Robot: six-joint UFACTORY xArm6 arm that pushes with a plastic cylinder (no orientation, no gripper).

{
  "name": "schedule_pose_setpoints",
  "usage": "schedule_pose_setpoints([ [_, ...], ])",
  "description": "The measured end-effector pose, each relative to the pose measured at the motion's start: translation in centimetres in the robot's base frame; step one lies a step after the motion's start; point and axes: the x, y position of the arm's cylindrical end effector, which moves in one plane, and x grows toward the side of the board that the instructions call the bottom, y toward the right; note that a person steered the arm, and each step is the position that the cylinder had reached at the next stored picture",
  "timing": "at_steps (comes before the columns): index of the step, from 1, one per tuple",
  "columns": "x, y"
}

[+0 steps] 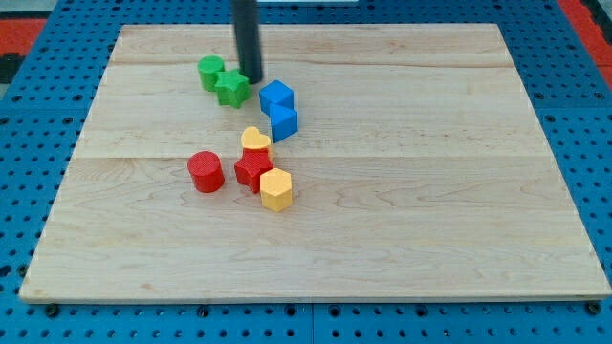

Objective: Attach the green star to the green circle

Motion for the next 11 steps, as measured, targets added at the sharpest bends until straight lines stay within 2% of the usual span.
schedule_pose_setpoints([
  [1, 1.3, -6.5],
  [2, -0.7, -2.0],
  [3, -0.8, 2.7],
  [4, 3.2, -0.8],
  [5, 3.8, -3.4],
  [6, 1.4, -3.5],
  [7, 4.7, 0.5],
  [8, 6.9, -3.9],
  [9, 6.8, -4.3],
  [10, 4.1, -5.0],
  [11, 5.8, -1.0],
])
